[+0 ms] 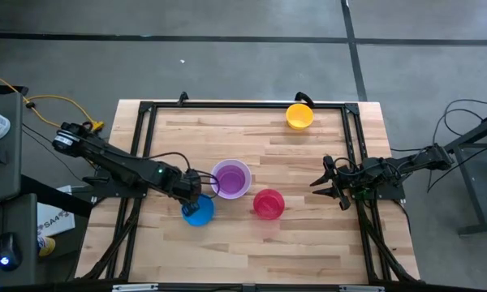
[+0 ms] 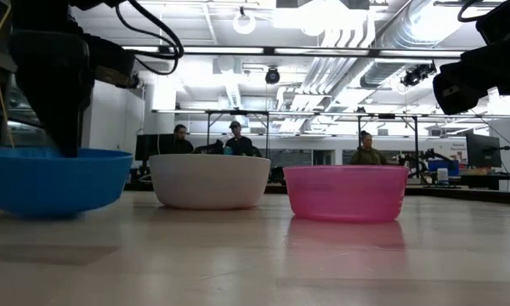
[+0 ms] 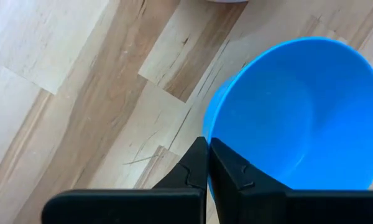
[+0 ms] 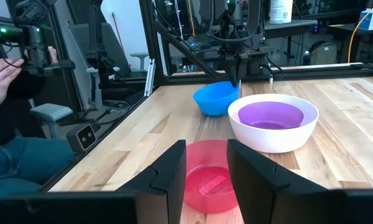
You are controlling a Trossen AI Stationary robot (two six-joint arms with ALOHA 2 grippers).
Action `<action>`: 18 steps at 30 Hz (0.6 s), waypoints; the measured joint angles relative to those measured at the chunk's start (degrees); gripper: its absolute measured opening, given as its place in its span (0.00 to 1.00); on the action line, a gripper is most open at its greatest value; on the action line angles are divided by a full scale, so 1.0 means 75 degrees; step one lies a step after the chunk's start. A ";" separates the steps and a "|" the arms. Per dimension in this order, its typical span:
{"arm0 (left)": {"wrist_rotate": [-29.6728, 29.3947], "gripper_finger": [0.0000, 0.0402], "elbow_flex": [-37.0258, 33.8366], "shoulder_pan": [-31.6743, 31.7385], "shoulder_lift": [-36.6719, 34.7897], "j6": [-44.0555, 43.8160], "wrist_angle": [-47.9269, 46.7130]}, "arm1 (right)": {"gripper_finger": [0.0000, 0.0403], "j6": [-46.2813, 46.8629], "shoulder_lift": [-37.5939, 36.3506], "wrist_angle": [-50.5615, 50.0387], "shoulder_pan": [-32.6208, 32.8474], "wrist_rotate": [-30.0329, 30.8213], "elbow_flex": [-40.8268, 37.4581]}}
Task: Nest bowls inside each other
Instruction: Stack the blue bowl on top of the violet bowl
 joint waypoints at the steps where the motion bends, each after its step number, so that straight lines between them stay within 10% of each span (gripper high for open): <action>1: 0.0000 0.00 0.0000 0.0000 -0.0061 0.0000 -0.0048 | 0.27 0.0000 0.0000 0.0000 0.0000 0.0000 0.0000; 18: 0.0036 0.00 0.0285 0.0375 -0.0947 0.0323 -0.0522 | 0.27 0.0000 0.0001 0.0000 0.0000 0.0000 0.0000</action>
